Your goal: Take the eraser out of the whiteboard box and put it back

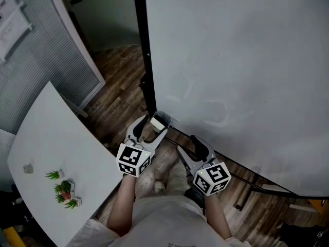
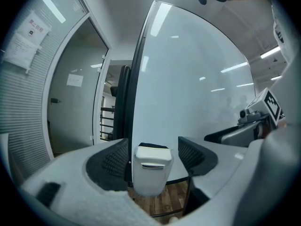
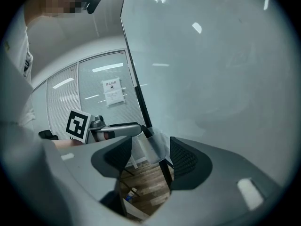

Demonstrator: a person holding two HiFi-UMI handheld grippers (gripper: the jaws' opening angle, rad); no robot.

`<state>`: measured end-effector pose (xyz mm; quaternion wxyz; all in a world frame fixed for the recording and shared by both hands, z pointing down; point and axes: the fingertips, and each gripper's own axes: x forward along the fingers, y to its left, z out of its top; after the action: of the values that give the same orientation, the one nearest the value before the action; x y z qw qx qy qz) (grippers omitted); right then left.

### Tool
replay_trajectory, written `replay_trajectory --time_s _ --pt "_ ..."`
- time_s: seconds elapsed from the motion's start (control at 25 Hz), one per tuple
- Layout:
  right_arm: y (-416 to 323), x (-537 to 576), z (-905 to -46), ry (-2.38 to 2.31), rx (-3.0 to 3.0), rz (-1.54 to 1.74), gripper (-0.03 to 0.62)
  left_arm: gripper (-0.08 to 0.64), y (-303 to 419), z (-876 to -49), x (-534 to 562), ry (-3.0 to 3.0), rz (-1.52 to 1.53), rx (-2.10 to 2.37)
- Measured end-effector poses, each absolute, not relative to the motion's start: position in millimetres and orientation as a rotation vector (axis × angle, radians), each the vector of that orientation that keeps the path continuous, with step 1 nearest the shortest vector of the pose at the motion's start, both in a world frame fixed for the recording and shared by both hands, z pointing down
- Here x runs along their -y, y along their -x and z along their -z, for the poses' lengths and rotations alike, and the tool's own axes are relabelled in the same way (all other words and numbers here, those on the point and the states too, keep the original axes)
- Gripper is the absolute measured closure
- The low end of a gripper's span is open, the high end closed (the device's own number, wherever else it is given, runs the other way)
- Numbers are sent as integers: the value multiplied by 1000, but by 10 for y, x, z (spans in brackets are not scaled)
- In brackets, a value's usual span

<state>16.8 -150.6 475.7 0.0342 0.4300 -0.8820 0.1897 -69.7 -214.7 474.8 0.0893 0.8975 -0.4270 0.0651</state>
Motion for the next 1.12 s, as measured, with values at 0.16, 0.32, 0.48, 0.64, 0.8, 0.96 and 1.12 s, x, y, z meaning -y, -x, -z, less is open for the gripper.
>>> replay_trajectory --time_s 0.16,0.32,0.48,0.64,0.8,0.96,1.12 --pt "-194 1519 -4773 -1326 2710 -594 334 242 648 -4745 2187 -2687 -194 1275" --pt "-228 1538 -4785 -1324 2709 -604 334 245 605 -4775 2230 -2690 -204 1274" --pt "-221 1558 -4803 -1304 2714 -616 336 247 580 -4807 2255 -2683 -211 1270" --pt "-213 1568 -4819 -1290 2716 -623 337 249 559 -4834 2265 -2677 -207 1272" --pt "-247 1568 -4816 -1290 2717 -628 339 255 536 -4846 2277 -2679 -212 1284" --pt "-279 1564 -4829 -1294 2712 -630 341 266 537 -4846 2303 -2682 -213 1305" --pt "-298 1564 -4837 -1297 2709 -631 341 275 545 -4855 2307 -2694 -239 1324"
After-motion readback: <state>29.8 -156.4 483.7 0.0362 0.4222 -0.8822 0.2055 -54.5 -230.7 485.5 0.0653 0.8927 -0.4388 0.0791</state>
